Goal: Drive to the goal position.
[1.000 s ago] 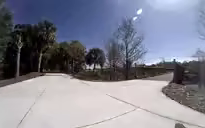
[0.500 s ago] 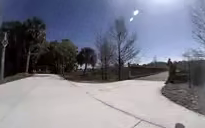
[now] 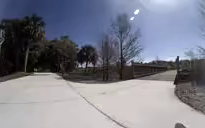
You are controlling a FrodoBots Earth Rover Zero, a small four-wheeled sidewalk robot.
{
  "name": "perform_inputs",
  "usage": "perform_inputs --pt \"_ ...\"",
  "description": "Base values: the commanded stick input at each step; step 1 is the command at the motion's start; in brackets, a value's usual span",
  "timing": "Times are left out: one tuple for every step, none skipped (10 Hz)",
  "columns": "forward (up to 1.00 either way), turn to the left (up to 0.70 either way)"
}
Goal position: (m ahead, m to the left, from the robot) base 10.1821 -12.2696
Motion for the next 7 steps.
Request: perform_inputs --pt "1.00 0.00" --pt "1.00 -0.32" --pt "1.00 -0.40" --pt "1.00 -0.40" --pt "1.00 -0.40" --pt "1.00 -0.40" --pt "1.00 -0.40"
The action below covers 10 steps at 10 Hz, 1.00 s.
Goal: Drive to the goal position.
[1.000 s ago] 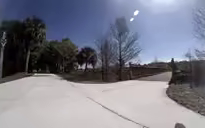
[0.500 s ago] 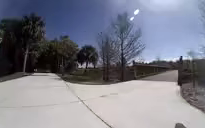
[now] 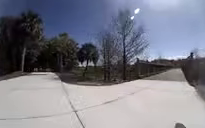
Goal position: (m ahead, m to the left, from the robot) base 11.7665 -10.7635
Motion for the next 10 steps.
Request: perform_inputs --pt "1.00 -0.40" --pt "1.00 -0.40" --pt "1.00 -0.40" --pt "1.00 -0.40" --pt "1.00 -0.40" --pt "1.00 -0.40" --pt "1.00 -0.40" --pt "1.00 -0.40" --pt "1.00 -0.40" --pt "1.00 -0.40"
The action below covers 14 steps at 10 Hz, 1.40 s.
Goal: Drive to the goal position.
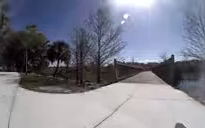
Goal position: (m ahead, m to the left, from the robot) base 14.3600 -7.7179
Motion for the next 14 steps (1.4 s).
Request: perform_inputs --pt "1.00 -0.40" --pt "1.00 -0.40" --pt "1.00 -0.40" --pt "1.00 -0.40" --pt "1.00 -0.40" --pt "1.00 -0.40" --pt "1.00 -0.40" --pt "1.00 -0.40" --pt "1.00 -0.40" --pt "1.00 -0.40" --pt "1.00 -0.40" --pt "1.00 -0.40" --pt "1.00 -0.40" --pt "1.00 -0.40"
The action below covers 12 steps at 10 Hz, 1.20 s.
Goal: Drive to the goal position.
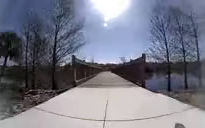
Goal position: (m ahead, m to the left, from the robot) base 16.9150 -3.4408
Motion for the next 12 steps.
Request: perform_inputs --pt "1.00 -0.05" --pt "1.00 0.00" --pt "1.00 0.00" --pt "1.00 0.00" --pt "1.00 0.00" --pt "1.00 0.00" --pt "1.00 0.00" --pt "1.00 0.00" --pt "1.00 0.00" --pt "1.00 0.00" --pt "1.00 0.00" --pt "1.00 0.00"
